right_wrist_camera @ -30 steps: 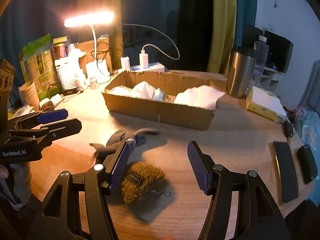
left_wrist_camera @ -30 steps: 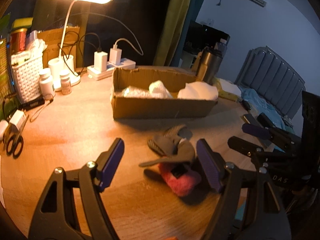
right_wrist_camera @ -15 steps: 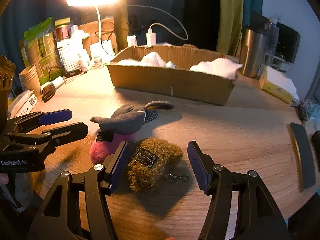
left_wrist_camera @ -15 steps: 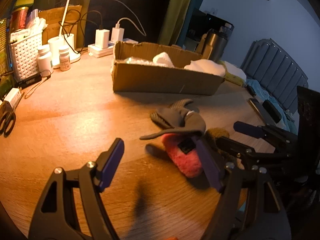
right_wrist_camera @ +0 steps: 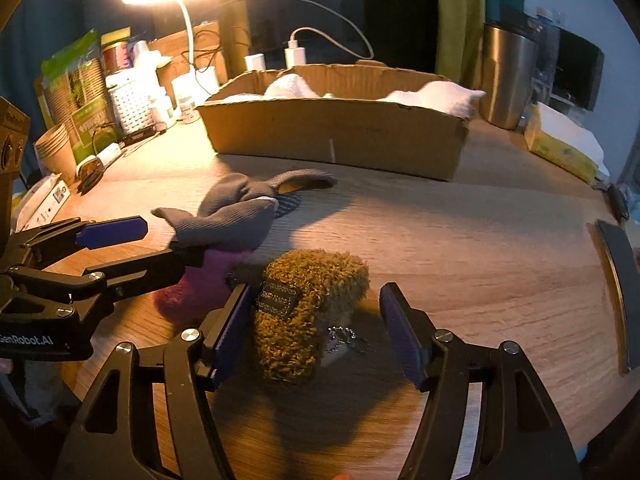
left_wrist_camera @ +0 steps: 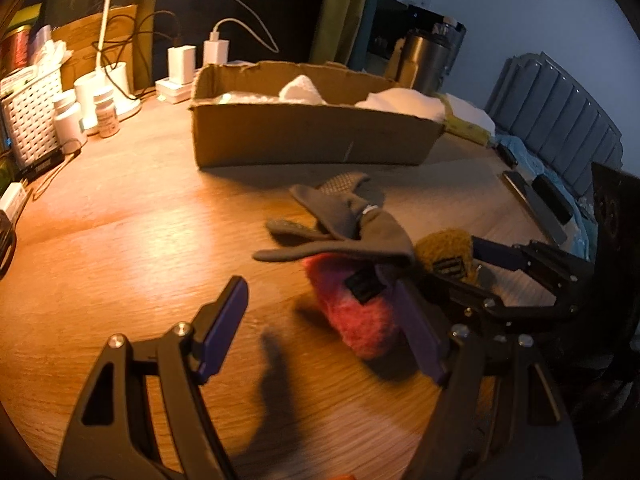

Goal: Organize soft objects
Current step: 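Grasp the pink fuzzy plush with the left tool while the right tool grasps the brown teddy plush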

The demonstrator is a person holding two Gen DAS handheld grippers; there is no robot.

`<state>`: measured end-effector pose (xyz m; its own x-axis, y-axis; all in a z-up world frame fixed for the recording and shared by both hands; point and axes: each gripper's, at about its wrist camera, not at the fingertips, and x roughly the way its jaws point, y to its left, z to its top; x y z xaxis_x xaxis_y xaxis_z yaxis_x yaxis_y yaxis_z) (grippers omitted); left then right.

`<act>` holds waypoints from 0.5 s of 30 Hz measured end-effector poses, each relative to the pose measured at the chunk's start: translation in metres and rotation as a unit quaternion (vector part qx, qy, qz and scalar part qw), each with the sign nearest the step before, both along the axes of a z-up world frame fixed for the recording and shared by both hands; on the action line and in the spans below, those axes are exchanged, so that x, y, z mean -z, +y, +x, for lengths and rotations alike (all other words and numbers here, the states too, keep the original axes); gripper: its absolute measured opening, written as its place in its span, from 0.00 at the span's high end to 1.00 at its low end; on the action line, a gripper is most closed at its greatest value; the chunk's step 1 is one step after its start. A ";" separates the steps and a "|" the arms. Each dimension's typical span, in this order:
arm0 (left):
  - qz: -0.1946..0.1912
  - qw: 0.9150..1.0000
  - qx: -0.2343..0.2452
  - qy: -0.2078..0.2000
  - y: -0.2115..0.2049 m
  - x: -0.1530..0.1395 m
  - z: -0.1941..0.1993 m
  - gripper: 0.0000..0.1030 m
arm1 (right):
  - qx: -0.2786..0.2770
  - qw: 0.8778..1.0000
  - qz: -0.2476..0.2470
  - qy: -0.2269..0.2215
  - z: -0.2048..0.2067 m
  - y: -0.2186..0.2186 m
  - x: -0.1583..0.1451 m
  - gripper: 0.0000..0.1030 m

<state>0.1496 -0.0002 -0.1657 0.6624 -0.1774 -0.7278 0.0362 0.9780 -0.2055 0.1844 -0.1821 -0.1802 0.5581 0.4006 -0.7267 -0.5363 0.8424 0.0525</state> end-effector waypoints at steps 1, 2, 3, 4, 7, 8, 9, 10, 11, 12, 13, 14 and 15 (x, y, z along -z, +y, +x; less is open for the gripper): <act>0.002 1.000 0.002 0.001 -0.003 0.000 0.001 0.26 | 0.004 1.000 0.001 -0.001 0.000 -0.004 0.000 0.34; 0.003 1.000 0.005 0.003 -0.006 0.001 0.002 0.26 | 0.006 1.000 0.001 -0.002 0.001 -0.007 0.000 0.34; 0.005 1.000 0.008 0.005 -0.010 0.001 0.004 0.26 | 0.009 1.000 0.002 -0.003 0.001 -0.010 0.000 0.34; 0.007 1.000 0.011 0.007 -0.013 0.002 0.005 0.26 | 0.012 1.000 0.003 -0.004 0.001 -0.014 0.000 0.34; 0.009 1.000 0.018 0.014 -0.020 0.006 0.009 0.26 | 0.022 1.000 0.006 -0.004 0.003 -0.025 0.000 0.34; 0.009 1.000 0.021 0.017 -0.023 0.007 0.011 0.26 | 0.024 1.000 0.006 -0.004 0.004 -0.028 0.000 0.34; 0.009 0.999 0.023 0.020 -0.023 0.008 0.013 0.26 | 0.027 1.000 0.007 -0.005 0.004 -0.031 0.000 0.34; 0.010 0.999 0.026 0.022 -0.025 0.009 0.014 0.26 | 0.030 1.000 0.008 -0.004 0.005 -0.034 0.000 0.33; 0.011 0.999 0.028 0.024 -0.027 0.010 0.015 0.26 | 0.032 0.999 0.008 -0.004 0.005 -0.036 0.000 0.33; 0.012 0.999 0.031 0.029 -0.029 0.012 0.018 0.26 | 0.033 0.999 0.009 -0.003 0.005 -0.038 0.000 0.33; 0.012 0.999 0.032 0.032 -0.029 0.013 0.019 0.26 | 0.033 0.999 0.010 -0.002 0.005 -0.039 0.000 0.34; 0.015 0.999 0.032 0.030 -0.031 0.014 0.020 0.25 | 0.033 0.999 0.010 -0.001 0.006 -0.040 0.000 0.33; 0.015 0.999 0.034 0.030 -0.031 0.014 0.021 0.22 | 0.033 0.999 0.010 -0.001 0.006 -0.040 0.000 0.33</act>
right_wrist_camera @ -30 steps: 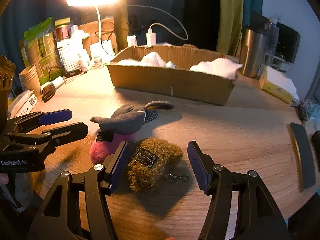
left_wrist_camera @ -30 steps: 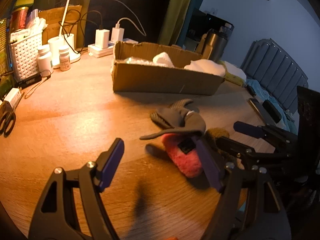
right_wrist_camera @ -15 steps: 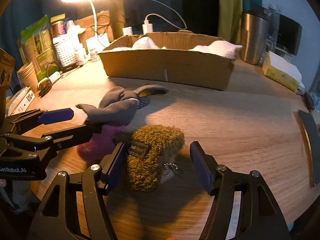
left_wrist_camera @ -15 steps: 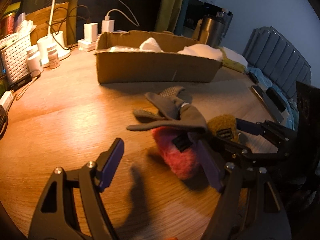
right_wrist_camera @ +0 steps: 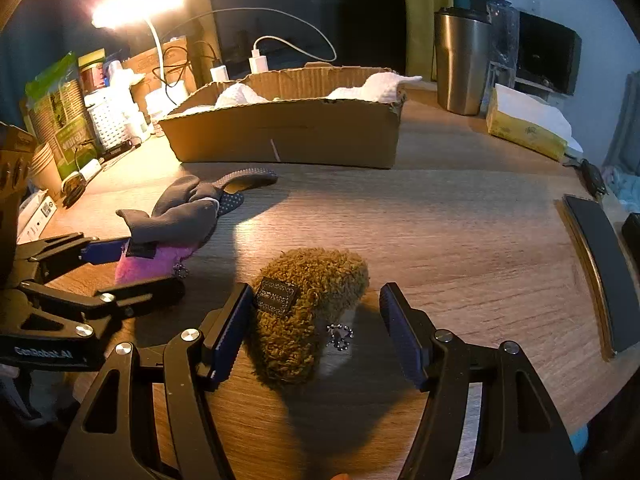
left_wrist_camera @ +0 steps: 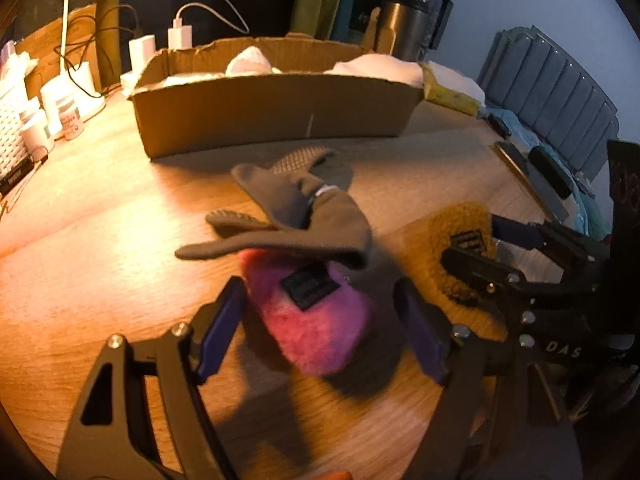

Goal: Organize soft objects
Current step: 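Grasp the pink fuzzy plush with the left tool while the right tool grasps the brown teddy plush, then carry both plushes into the box and open both tools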

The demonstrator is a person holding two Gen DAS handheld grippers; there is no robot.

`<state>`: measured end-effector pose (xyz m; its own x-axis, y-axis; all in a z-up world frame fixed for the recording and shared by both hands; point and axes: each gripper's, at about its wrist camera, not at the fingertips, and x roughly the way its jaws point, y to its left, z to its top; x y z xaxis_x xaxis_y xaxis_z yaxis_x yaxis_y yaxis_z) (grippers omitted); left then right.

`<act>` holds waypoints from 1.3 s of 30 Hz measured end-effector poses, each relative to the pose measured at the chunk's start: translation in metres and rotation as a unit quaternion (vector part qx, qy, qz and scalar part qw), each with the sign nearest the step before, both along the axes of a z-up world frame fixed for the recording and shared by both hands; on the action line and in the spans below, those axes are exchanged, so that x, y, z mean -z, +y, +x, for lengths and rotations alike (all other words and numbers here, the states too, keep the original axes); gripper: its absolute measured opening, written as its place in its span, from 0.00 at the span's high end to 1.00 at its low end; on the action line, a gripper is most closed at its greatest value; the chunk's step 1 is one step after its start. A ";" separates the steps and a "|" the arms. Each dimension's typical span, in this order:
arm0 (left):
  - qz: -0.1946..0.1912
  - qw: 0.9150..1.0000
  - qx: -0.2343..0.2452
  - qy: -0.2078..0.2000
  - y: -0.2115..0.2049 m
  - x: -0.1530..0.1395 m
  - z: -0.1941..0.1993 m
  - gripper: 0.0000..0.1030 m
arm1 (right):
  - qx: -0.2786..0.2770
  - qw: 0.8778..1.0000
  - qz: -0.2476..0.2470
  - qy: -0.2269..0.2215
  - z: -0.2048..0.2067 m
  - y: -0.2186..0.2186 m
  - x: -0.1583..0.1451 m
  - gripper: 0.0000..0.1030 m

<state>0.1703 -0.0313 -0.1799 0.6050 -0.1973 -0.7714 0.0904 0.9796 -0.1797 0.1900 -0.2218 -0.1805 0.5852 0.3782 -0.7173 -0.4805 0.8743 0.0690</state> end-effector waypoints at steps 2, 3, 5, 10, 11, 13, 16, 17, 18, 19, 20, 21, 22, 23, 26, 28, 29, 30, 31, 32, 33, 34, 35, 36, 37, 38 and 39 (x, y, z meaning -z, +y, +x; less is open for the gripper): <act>0.001 1.000 0.001 0.001 -0.001 0.000 0.001 0.21 | -0.002 1.000 0.000 0.002 0.000 0.001 0.001 0.33; 0.004 1.000 0.002 0.000 -0.002 0.000 0.001 0.21 | -0.003 1.000 -0.001 0.003 0.000 0.003 0.002 0.33; 0.007 1.000 0.006 -0.002 -0.002 0.001 -0.001 0.21 | -0.007 1.000 -0.003 0.006 0.000 0.006 0.004 0.33; 0.009 1.000 0.015 -0.008 -0.001 0.000 -0.007 0.43 | -0.016 1.000 -0.014 0.005 -0.004 0.014 0.005 0.39; 0.011 1.000 0.017 -0.008 -0.001 0.000 -0.008 0.47 | -0.020 1.000 -0.013 0.007 -0.004 0.015 0.005 0.48; -0.001 1.000 0.021 -0.007 0.002 -0.001 -0.010 0.54 | -0.021 1.000 -0.015 0.003 -0.006 0.018 0.002 0.57; -0.009 1.000 0.027 -0.010 0.003 -0.005 -0.015 0.59 | -0.021 1.000 -0.019 -0.003 -0.008 0.020 -0.002 0.62; -0.012 0.999 0.029 -0.014 0.003 -0.007 -0.017 0.60 | -0.021 1.000 -0.020 -0.004 -0.009 0.020 -0.004 0.62; -0.013 0.999 0.030 -0.017 0.003 -0.010 -0.018 0.61 | -0.022 1.000 -0.020 -0.007 -0.011 0.021 -0.006 0.63; -0.014 0.999 0.032 -0.021 0.003 -0.013 -0.020 0.61 | -0.023 0.999 -0.020 -0.009 -0.012 0.021 -0.008 0.64; -0.015 0.999 0.033 -0.026 0.003 -0.016 -0.022 0.62 | -0.023 0.999 -0.021 -0.012 -0.013 0.022 -0.010 0.65; -0.016 0.999 0.033 -0.029 0.003 -0.019 -0.024 0.62 | -0.025 0.999 -0.021 -0.015 -0.015 0.022 -0.013 0.66; -0.017 0.999 0.034 -0.033 0.003 -0.022 -0.026 0.62 | -0.026 0.999 -0.020 -0.018 -0.016 0.023 -0.016 0.66; -0.018 0.999 0.034 -0.036 0.003 -0.025 -0.028 0.63 | -0.027 0.999 -0.020 -0.020 -0.018 0.023 -0.017 0.66; -0.021 0.998 0.036 -0.047 0.003 -0.035 -0.034 0.63 | -0.028 0.999 -0.020 -0.031 -0.023 0.024 -0.027 0.66; -0.021 0.998 0.038 -0.055 0.004 -0.042 -0.038 0.64 | -0.027 0.999 -0.019 -0.037 -0.026 0.024 -0.032 0.67; -0.022 0.997 0.039 -0.060 0.004 -0.046 -0.040 0.64 | -0.027 0.999 -0.019 -0.039 -0.027 0.024 -0.035 0.67; -0.022 0.997 0.039 -0.063 0.005 -0.049 -0.042 0.64 | -0.026 0.999 -0.017 -0.043 -0.029 0.023 -0.038 0.67; -0.022 0.997 0.039 -0.067 0.006 -0.053 -0.044 0.64 | -0.025 0.999 -0.016 -0.046 -0.030 0.022 -0.040 0.67; -0.022 0.997 0.038 -0.071 0.005 -0.057 -0.045 0.64 | -0.025 0.998 -0.016 -0.048 -0.031 0.022 -0.043 0.67; -0.022 0.996 0.038 -0.074 0.006 -0.060 -0.047 0.64 | -0.024 0.998 -0.015 -0.051 -0.032 0.022 -0.046 0.67; -0.022 0.996 0.037 -0.077 0.007 -0.063 -0.048 0.64 | -0.024 0.998 -0.014 -0.054 -0.033 0.022 -0.049 0.67; -0.022 0.996 0.036 -0.080 0.008 -0.066 -0.049 0.64 | -0.024 0.998 -0.014 -0.056 -0.033 0.022 -0.051 0.67; -0.021 0.996 0.036 -0.083 0.008 -0.069 -0.049 0.64 | -0.024 0.998 -0.013 -0.058 -0.034 0.022 -0.053 0.67; -0.021 0.995 0.036 -0.086 0.008 -0.072 -0.049 0.64 | -0.025 0.998 -0.012 -0.060 -0.034 0.021 -0.056 0.67; -0.020 0.995 0.035 -0.089 0.009 -0.075 -0.049 0.64 | -0.025 0.998 -0.010 -0.063 -0.034 0.021 -0.058 0.67; -0.020 0.995 0.035 -0.093 0.010 -0.079 -0.049 0.64 | -0.025 0.998 -0.009 -0.065 -0.034 0.021 -0.060 0.67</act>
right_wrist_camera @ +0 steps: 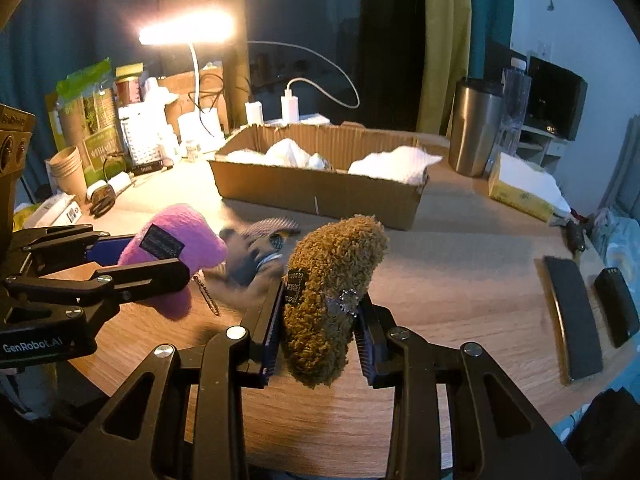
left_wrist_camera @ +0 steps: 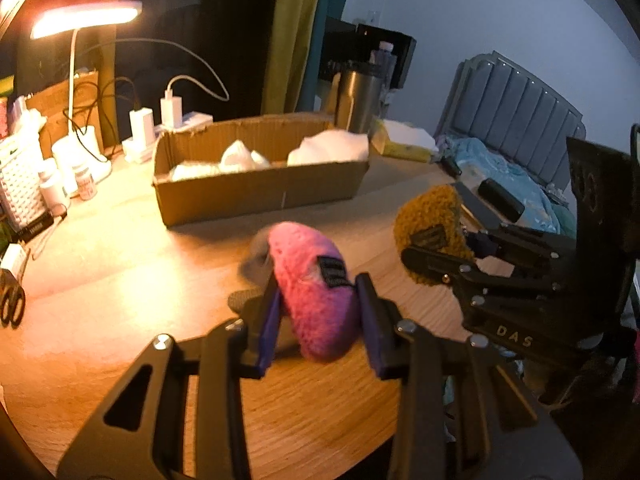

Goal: Organize soft objects
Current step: 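Carry both plushes into the box and open both tools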

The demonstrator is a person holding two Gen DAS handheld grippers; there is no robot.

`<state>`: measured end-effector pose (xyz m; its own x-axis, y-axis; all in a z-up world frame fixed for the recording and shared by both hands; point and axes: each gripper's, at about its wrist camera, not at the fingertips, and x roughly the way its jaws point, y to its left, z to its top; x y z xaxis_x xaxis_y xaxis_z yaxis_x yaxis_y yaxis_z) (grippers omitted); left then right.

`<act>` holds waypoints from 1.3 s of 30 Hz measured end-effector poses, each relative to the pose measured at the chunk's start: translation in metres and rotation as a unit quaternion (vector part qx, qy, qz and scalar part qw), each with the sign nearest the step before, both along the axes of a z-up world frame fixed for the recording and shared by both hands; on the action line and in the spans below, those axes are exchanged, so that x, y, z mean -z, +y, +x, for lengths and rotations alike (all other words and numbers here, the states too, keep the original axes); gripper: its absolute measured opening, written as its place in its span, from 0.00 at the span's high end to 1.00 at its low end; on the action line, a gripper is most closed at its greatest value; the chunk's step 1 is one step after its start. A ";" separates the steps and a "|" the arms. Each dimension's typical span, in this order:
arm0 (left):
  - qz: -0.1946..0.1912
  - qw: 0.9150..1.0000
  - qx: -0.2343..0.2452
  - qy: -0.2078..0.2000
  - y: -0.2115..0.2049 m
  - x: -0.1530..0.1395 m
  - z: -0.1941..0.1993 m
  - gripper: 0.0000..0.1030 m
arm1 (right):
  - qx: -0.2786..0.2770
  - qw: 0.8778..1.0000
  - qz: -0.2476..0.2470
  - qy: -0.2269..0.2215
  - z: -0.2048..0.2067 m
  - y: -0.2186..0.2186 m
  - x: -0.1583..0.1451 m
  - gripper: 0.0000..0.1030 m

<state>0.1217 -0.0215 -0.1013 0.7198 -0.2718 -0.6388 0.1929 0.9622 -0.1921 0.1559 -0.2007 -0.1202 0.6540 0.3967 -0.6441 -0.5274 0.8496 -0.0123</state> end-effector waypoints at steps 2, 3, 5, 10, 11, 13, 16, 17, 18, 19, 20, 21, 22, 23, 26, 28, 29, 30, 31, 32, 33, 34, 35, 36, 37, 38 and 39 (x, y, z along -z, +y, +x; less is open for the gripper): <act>0.001 1.000 -0.001 -0.006 0.001 -0.006 0.001 0.64 | 0.000 1.000 0.002 -0.005 0.001 0.000 -0.005 0.67; 0.001 1.000 -0.001 -0.007 0.001 -0.008 0.002 0.64 | 0.000 1.000 0.004 -0.006 0.001 -0.001 -0.007 0.67; 0.002 1.000 -0.001 -0.013 0.001 -0.013 0.004 0.64 | 0.000 1.000 0.006 -0.010 0.003 -0.001 -0.012 0.67; 0.004 1.000 -0.004 -0.025 0.004 -0.027 0.013 0.64 | -0.002 1.000 0.010 -0.018 0.012 0.000 -0.023 0.67; 0.004 1.000 -0.006 -0.027 0.005 -0.029 0.015 0.64 | -0.003 1.000 0.011 -0.020 0.015 0.000 -0.026 0.67; 0.005 0.999 -0.008 -0.030 0.006 -0.033 0.021 0.64 | -0.004 1.000 0.013 -0.022 0.020 0.001 -0.029 0.67; 0.006 0.999 -0.012 -0.032 0.009 -0.037 0.032 0.64 | -0.006 1.000 0.015 -0.025 0.030 0.004 -0.034 0.67; 0.006 0.999 -0.013 -0.033 0.009 -0.038 0.035 0.64 | -0.006 1.000 0.015 -0.025 0.032 0.004 -0.035 0.67; 0.006 0.999 -0.014 -0.034 0.010 -0.039 0.039 0.64 | -0.006 1.000 0.016 -0.026 0.036 0.004 -0.036 0.67; 0.006 0.999 -0.015 -0.034 0.010 -0.040 0.043 0.64 | -0.006 0.999 0.016 -0.027 0.040 0.004 -0.038 0.67; 0.006 0.999 -0.016 -0.035 0.011 -0.041 0.046 0.64 | -0.006 0.999 0.017 -0.028 0.044 0.005 -0.039 0.67; 0.006 0.999 -0.018 -0.037 0.012 -0.042 0.051 0.64 | -0.006 0.999 0.018 -0.028 0.048 0.005 -0.041 0.67; 0.005 0.999 -0.020 -0.037 0.013 -0.043 0.054 0.64 | -0.007 0.999 0.018 -0.028 0.051 0.004 -0.042 0.67; 0.004 0.999 -0.022 -0.038 0.015 -0.044 0.060 0.64 | -0.007 0.999 0.019 -0.029 0.056 0.005 -0.043 0.66; 0.001 0.999 -0.025 -0.039 0.018 -0.045 0.072 0.64 | -0.006 0.999 0.021 -0.028 0.069 0.006 -0.045 0.66; -0.002 0.999 -0.024 -0.042 0.020 -0.045 0.080 0.64 | -0.007 0.999 0.022 -0.027 0.076 0.005 -0.045 0.66; -0.002 0.999 -0.024 -0.043 0.020 -0.044 0.084 0.64 | -0.007 0.999 0.023 -0.027 0.080 0.005 -0.046 0.66; -0.001 0.999 -0.025 -0.042 0.020 -0.043 0.090 0.64 | -0.007 0.999 0.024 -0.027 0.085 0.005 -0.046 0.66; -0.002 0.999 -0.026 -0.041 0.020 -0.041 0.093 0.64 | -0.007 0.999 0.025 -0.026 0.088 0.006 -0.045 0.66; -0.004 0.999 -0.027 -0.039 0.020 -0.039 0.099 0.64 | -0.007 0.999 0.026 -0.025 0.093 0.005 -0.044 0.66; -0.006 0.999 -0.029 -0.035 0.020 -0.036 0.105 0.64 | -0.007 0.999 0.026 -0.024 0.098 0.006 -0.043 0.66; -0.008 0.999 -0.030 -0.032 0.020 -0.033 0.112 0.64 | -0.007 0.999 0.027 -0.022 0.102 0.005 -0.042 0.66; -0.009 0.999 -0.030 -0.030 0.019 -0.031 0.116 0.64 | -0.009 0.999 0.027 -0.019 0.109 0.005 -0.041 0.66; -0.012 0.999 -0.030 -0.028 0.019 -0.029 0.122 0.64 | -0.011 0.999 0.027 -0.017 0.114 0.005 -0.039 0.66; -0.014 0.999 -0.028 -0.028 0.018 -0.028 0.127 0.64 | -0.011 0.999 0.027 -0.016 0.119 0.005 -0.038 0.66; -0.017 0.999 -0.026 -0.028 0.017 -0.026 0.132 0.64 | -0.011 0.999 0.027 -0.015 0.124 0.004 -0.037 0.66; -0.021 0.999 -0.023 -0.028 0.015 -0.025 0.138 0.64 | -0.011 0.999 0.028 -0.013 0.129 0.004 -0.036 0.66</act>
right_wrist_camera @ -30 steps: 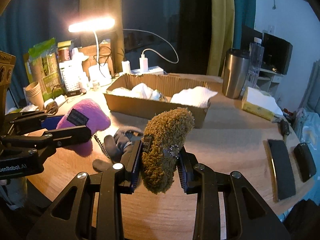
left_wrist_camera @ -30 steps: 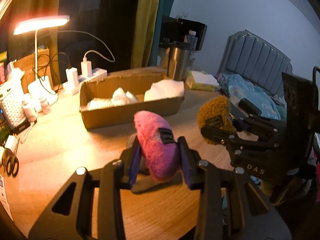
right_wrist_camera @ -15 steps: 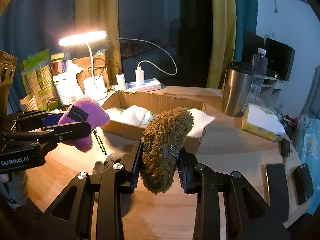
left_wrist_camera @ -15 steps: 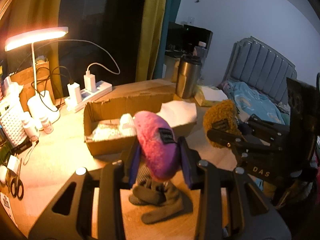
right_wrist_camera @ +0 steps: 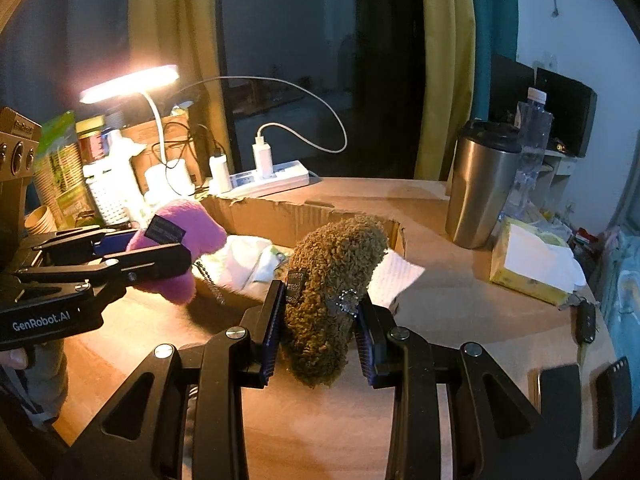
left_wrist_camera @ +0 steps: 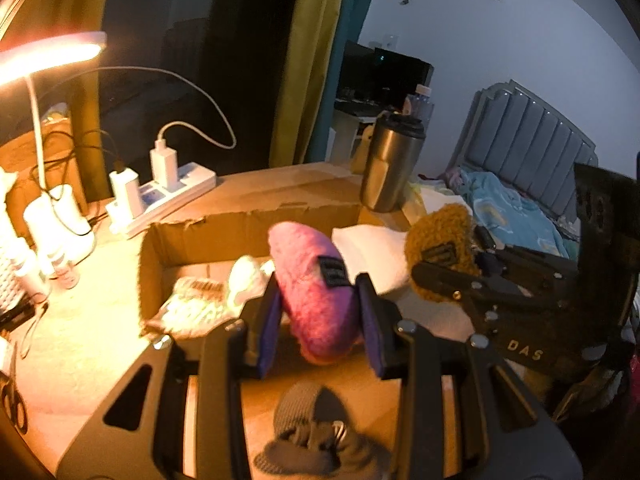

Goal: Organize soft objects
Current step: 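Carry both plushes into the box and open both tools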

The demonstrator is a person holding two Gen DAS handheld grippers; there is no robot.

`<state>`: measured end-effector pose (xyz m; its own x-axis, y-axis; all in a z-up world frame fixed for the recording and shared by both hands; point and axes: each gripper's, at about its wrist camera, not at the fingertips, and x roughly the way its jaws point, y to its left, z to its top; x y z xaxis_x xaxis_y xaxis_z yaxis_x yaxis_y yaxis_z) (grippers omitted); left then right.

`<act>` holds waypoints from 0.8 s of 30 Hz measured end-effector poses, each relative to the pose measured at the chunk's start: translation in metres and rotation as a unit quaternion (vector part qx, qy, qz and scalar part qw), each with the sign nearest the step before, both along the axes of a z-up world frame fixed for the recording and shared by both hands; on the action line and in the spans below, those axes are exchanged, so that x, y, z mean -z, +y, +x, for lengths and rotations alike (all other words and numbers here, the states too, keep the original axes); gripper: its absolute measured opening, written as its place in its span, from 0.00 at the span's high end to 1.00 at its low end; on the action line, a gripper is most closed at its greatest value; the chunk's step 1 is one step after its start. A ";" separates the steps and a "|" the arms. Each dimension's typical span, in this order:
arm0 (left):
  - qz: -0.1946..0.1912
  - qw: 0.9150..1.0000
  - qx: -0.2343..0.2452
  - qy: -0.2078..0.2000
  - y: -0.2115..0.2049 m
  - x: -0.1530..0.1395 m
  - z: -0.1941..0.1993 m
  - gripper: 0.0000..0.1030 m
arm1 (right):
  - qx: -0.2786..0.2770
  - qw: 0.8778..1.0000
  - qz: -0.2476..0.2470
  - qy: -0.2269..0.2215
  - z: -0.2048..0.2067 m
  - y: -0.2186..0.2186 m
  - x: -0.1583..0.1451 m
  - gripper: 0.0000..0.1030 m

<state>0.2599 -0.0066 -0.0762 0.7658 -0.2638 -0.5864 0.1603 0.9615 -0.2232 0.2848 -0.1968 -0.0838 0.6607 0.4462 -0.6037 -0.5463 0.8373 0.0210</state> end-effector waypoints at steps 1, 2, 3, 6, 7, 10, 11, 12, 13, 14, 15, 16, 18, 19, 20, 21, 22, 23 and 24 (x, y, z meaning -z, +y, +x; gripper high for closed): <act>-0.001 1.000 0.001 0.001 -0.002 0.002 0.005 0.64 | -0.001 1.000 0.001 0.002 0.005 0.000 0.001 0.66; -0.002 1.000 0.002 0.004 -0.004 0.004 0.011 0.64 | -0.002 1.000 0.002 0.003 0.011 0.000 0.002 0.66; -0.003 1.000 0.004 0.007 -0.005 0.006 0.016 0.64 | -0.004 1.000 0.003 0.003 0.015 0.000 0.003 0.66; -0.006 1.000 0.008 0.017 -0.010 0.013 0.030 0.64 | -0.009 1.000 0.002 0.004 0.027 0.002 0.005 0.66; -0.008 1.000 0.010 0.021 -0.012 0.016 0.035 0.64 | -0.009 1.000 0.001 0.005 0.031 0.003 0.006 0.66; -0.011 0.999 0.013 0.032 -0.014 0.024 0.047 0.64 | -0.009 1.000 0.001 0.010 0.042 0.003 0.010 0.66; -0.014 0.999 0.013 0.037 -0.014 0.026 0.050 0.63 | -0.008 1.000 0.000 0.011 0.045 0.003 0.011 0.66; -0.016 0.999 0.014 0.043 -0.015 0.027 0.053 0.61 | -0.006 1.000 0.001 0.012 0.049 0.003 0.012 0.66; -0.016 0.999 0.013 0.047 -0.015 0.028 0.055 0.60 | -0.003 1.000 0.002 0.012 0.052 0.002 0.013 0.63; -0.014 0.999 0.011 0.051 -0.016 0.029 0.057 0.56 | 0.000 1.000 0.002 0.012 0.054 0.002 0.014 0.59; -0.013 0.998 0.008 0.054 -0.016 0.030 0.059 0.46 | 0.006 1.000 0.003 0.012 0.056 0.001 0.014 0.57; -0.016 0.998 0.005 0.053 -0.015 0.030 0.059 0.42 | 0.008 1.000 0.004 0.012 0.057 0.001 0.014 0.51; -0.022 0.998 0.006 0.054 -0.012 0.029 0.058 0.38 | 0.013 1.000 0.008 0.012 0.059 -0.001 0.014 0.48; -0.020 0.998 0.005 0.052 -0.012 0.027 0.057 0.38 | 0.014 1.000 0.008 0.013 0.059 -0.002 0.014 0.48; -0.016 0.999 0.003 0.050 -0.010 0.026 0.055 0.38 | 0.015 1.000 0.008 0.014 0.059 -0.002 0.014 0.48; -0.015 0.999 0.002 0.048 -0.009 0.024 0.053 0.38 | 0.016 1.000 0.006 0.013 0.058 -0.002 0.014 0.48; -0.016 0.999 -0.001 0.046 -0.007 0.023 0.051 0.38 | 0.017 1.000 0.005 0.011 0.056 -0.002 0.013 0.48; -0.017 0.999 -0.005 0.044 -0.004 0.021 0.049 0.38 | 0.017 1.000 0.006 0.011 0.055 -0.002 0.012 0.48; -0.018 0.999 -0.009 0.042 -0.001 0.019 0.046 0.38 | 0.017 1.000 0.007 0.011 0.053 -0.002 0.011 0.48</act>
<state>0.3064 -0.0078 -0.0951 0.7186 -0.2729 -0.6397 0.1227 0.9551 -0.2696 0.3375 -0.1990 -0.0947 0.6623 0.4318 -0.6123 -0.5164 0.8552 0.0445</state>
